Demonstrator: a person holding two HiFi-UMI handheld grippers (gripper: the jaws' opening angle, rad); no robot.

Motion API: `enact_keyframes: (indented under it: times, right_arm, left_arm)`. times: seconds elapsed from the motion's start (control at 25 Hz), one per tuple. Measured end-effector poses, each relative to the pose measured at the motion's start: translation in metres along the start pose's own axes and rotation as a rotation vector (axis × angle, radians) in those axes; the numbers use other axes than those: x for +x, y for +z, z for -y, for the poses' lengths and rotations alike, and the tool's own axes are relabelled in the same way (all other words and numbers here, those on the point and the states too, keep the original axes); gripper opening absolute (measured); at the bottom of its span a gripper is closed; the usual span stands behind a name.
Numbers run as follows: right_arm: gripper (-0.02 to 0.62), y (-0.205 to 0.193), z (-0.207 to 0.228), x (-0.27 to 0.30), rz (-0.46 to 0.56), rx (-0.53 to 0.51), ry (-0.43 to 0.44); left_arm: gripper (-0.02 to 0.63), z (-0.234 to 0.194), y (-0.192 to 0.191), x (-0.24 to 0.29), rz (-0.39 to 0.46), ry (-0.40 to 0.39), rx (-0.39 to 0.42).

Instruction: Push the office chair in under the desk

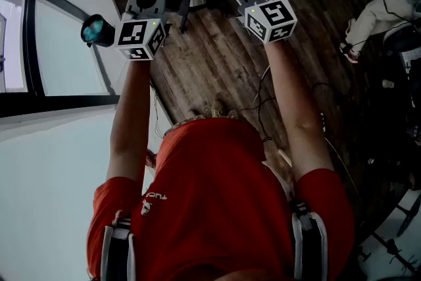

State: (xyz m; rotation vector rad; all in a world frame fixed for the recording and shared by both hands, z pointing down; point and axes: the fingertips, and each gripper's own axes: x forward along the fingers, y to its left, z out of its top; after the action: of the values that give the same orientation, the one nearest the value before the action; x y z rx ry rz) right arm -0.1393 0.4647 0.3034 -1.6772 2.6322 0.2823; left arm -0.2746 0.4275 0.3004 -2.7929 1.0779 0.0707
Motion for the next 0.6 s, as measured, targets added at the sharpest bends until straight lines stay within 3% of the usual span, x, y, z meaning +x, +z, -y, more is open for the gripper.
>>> enact_keyframes:
  times: [0.16,0.36,0.6]
  right_arm:
    - [0.026,-0.002,0.005,-0.003,0.008,0.008,0.037]
    - [0.029,-0.009,0.024,-0.004,-0.026,-0.067,0.057]
    - [0.032,-0.022,0.048,0.001,-0.097,-0.175,0.106]
  left_arm:
    - [0.009,0.001,-0.004,0.005,-0.011,0.014,0.001]
    - [0.009,-0.003,-0.010,0.012,-0.034,0.038,0.026]
    - [0.014,-0.015,-0.019,0.020,-0.080,0.070,0.128]
